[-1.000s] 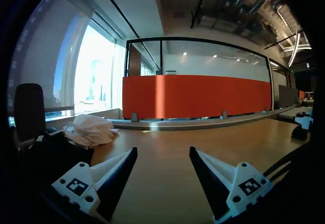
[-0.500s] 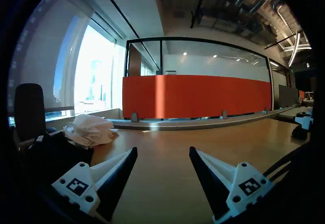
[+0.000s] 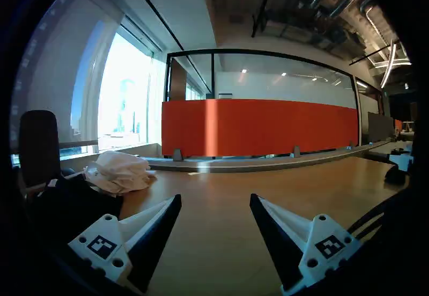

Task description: Fold towel

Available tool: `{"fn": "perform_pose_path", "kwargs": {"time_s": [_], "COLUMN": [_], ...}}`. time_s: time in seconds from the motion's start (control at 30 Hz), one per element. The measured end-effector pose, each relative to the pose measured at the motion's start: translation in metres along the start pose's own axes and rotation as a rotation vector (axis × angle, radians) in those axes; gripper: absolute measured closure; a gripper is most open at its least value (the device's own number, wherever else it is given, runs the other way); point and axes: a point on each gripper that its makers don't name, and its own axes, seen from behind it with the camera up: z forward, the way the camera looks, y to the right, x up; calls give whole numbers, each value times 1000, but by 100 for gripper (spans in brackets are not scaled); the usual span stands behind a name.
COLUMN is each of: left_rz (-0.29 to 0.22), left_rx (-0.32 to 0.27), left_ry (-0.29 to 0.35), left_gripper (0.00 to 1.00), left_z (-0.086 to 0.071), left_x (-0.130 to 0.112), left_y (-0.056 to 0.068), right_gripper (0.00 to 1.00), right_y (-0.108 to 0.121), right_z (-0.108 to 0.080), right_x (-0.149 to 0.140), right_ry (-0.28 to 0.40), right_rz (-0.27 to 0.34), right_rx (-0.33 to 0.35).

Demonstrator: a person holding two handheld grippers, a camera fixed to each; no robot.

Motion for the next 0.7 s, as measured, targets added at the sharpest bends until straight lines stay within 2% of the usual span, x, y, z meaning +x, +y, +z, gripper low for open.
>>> {"fn": "perform_pose_path", "kwargs": {"time_s": [0.7], "left_rz": [0], "left_rx": [0], "left_ry": [-1], "left_gripper": [6], "left_z": [-1], "left_x": [3], "left_y": [0], "right_gripper": [1], "right_y": [0], "right_z": [-1], "right_x": [1], "right_ry": [0], "right_rz": [0], "right_rx": [-1]}}
